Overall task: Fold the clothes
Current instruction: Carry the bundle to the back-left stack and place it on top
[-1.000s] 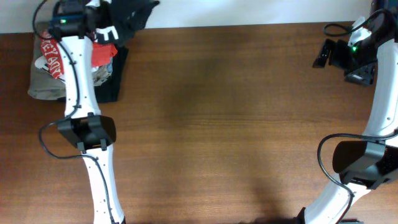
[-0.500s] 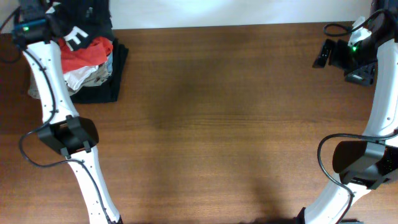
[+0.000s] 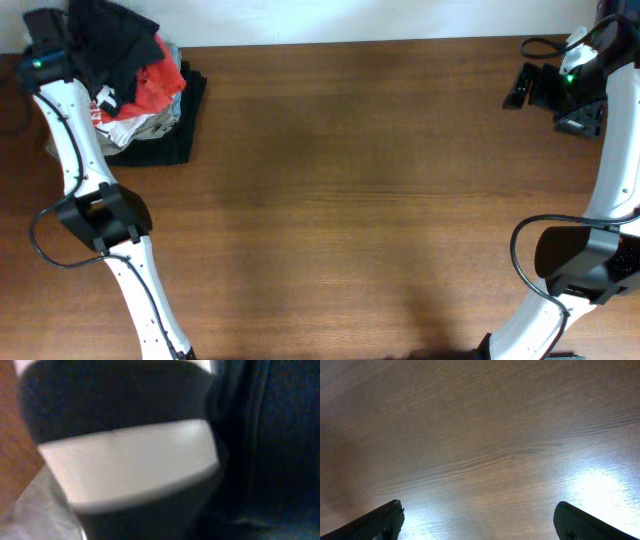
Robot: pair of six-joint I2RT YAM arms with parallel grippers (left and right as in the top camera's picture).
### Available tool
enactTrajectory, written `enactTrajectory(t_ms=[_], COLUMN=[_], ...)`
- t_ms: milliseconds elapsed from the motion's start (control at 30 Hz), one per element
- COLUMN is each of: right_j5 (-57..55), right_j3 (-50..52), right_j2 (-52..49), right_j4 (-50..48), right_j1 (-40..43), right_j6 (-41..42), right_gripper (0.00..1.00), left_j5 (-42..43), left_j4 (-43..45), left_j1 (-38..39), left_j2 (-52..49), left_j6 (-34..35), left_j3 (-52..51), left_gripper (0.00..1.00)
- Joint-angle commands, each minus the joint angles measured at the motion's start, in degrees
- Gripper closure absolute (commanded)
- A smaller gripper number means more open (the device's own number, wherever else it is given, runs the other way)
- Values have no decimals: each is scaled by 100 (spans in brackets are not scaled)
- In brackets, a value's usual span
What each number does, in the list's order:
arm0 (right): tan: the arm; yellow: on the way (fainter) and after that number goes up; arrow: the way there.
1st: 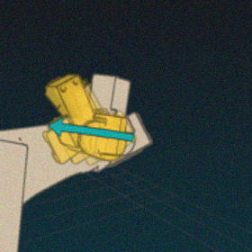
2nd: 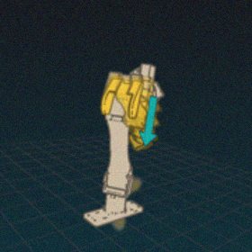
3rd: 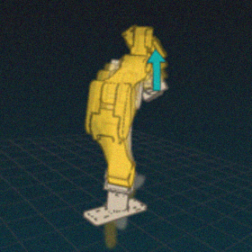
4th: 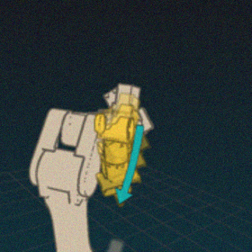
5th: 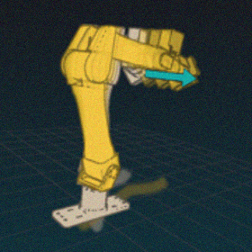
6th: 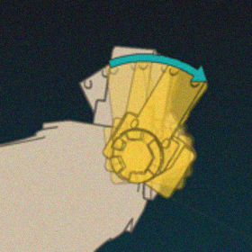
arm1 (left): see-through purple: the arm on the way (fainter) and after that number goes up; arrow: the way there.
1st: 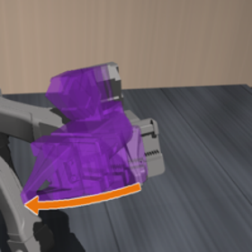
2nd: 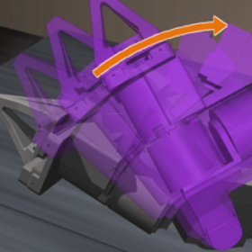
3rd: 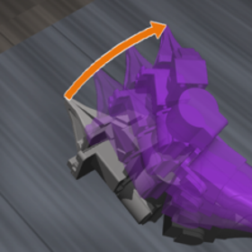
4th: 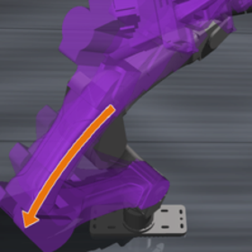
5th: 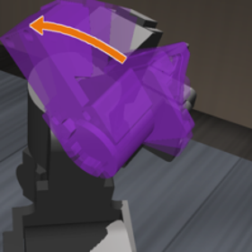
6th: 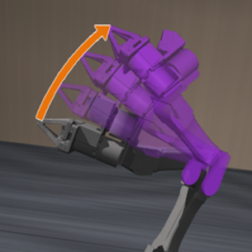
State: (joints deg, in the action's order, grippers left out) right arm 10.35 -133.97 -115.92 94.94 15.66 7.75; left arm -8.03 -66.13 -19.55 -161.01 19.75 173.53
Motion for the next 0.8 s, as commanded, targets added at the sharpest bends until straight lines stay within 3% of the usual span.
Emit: enactTrajectory(t_ms=[0,33,167,267,467,500,567,633,667,767], right_j5=[-52,-52,-52,-52,-52,-52,-52,-52,-52,-52], right_j3=[-55,-57,-55,-55,-55,-55,-55,-55,-55,-55], right_j2=[111,111,111,111,111,111,111,111,111,111], right_j4=[0,0,0,0,0,0,0,0,0,0], right_j1=[2,2,2,2,2,2,2,2,2,2], right_j6=[-2,-2,-2,-2,-2,-2,-2,-2,-2,-2], right_gripper=[1,1,1,1,1,1,1,1,1,1], left_j5=[-282,-212,-55,-57,-59,-61,-83,-83,-85,-127], left_j4=[-203,-214,-234,-166,13,87,337,656,826,1274], left_j1=[-85,-85,-70,-17,127,168,240,291,293,289], left_j2=[-50,-11,280,682,1287,1351,1370,1314,1276,1010], left_j6=[17,17,17,17,17,13,13,13,13,-9], left_j3=[85,85,157,173,173,173,170,105,63,-31], left_gripper=[67,47,42,21,19,22,44,91,99,99])
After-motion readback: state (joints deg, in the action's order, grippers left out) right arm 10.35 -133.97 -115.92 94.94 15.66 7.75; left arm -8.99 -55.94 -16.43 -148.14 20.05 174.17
